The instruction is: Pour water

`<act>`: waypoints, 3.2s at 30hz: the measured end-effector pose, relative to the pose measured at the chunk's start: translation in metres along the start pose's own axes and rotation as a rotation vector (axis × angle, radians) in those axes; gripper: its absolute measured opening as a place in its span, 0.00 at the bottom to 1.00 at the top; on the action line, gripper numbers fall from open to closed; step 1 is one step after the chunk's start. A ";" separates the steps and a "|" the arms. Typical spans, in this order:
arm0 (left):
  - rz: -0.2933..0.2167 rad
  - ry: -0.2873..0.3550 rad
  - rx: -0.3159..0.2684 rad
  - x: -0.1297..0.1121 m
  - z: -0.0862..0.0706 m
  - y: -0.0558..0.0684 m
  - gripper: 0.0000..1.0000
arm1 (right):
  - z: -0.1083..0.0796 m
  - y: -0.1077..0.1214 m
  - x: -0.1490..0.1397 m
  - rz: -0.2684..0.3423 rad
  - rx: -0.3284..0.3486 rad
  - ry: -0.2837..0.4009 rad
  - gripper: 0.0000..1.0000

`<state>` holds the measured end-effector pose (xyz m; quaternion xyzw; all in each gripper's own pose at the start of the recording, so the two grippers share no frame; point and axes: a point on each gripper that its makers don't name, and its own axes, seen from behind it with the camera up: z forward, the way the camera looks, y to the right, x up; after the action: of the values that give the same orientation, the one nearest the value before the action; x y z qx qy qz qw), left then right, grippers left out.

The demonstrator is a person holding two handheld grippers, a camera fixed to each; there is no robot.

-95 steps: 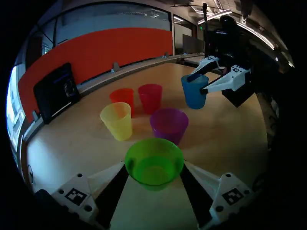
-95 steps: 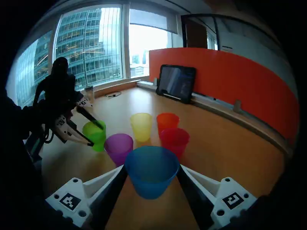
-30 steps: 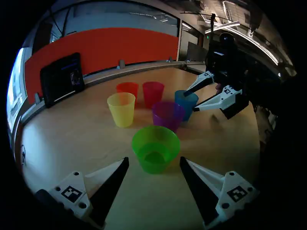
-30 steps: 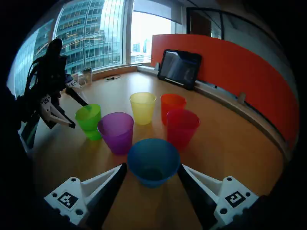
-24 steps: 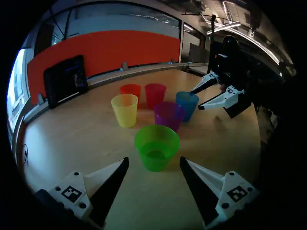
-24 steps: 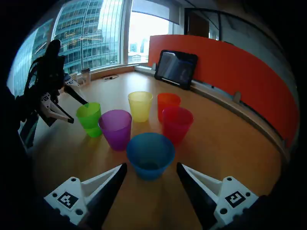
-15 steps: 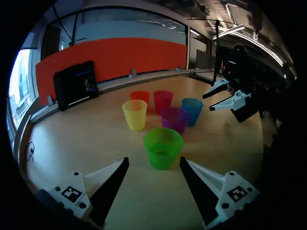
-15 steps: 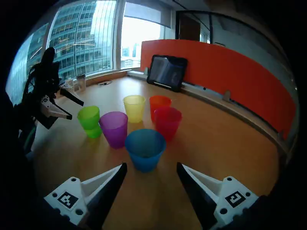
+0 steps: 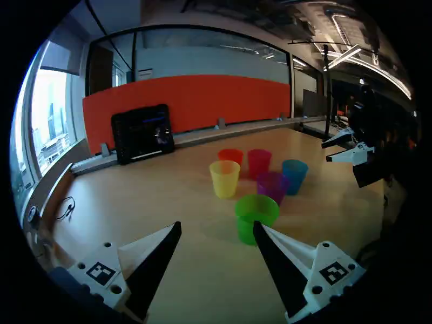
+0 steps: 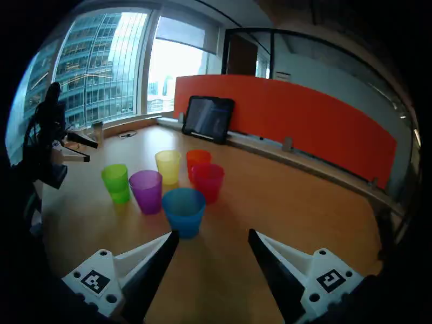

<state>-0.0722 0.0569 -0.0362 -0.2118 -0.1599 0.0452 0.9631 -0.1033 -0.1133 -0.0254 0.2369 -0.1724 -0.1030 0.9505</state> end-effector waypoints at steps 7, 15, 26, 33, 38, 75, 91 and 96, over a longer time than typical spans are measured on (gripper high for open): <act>0.001 0.107 0.113 0.027 -0.007 -0.018 0.99 | -0.012 0.016 0.020 0.016 -0.107 0.095 1.00; 0.031 0.196 0.186 0.051 -0.008 -0.021 0.99 | -0.024 0.033 0.036 0.054 -0.218 0.199 1.00; 0.034 0.276 0.333 0.062 -0.012 -0.039 0.98 | -0.043 0.064 0.060 0.122 -0.387 0.349 1.00; 0.016 0.329 0.423 0.069 -0.020 -0.056 0.99 | -0.058 0.081 0.065 0.129 -0.512 0.409 1.00; 0.010 0.356 0.446 0.072 -0.021 -0.059 0.99 | -0.064 0.080 0.069 0.127 -0.555 0.438 1.00; -0.062 0.467 0.485 0.048 -0.023 -0.060 0.98 | -0.077 0.065 0.066 0.154 -0.604 0.412 1.00; -0.095 0.454 0.477 0.032 -0.009 -0.054 0.99 | -0.074 0.063 0.065 0.149 -0.609 0.396 1.00; -0.101 0.446 0.475 0.028 -0.006 -0.053 0.99 | -0.074 0.064 0.065 0.149 -0.611 0.396 1.00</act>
<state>-0.0429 0.0114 -0.0108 0.0221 0.0597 -0.0140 0.9979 -0.0087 -0.0455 -0.0373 -0.0554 0.0367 -0.0324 0.9973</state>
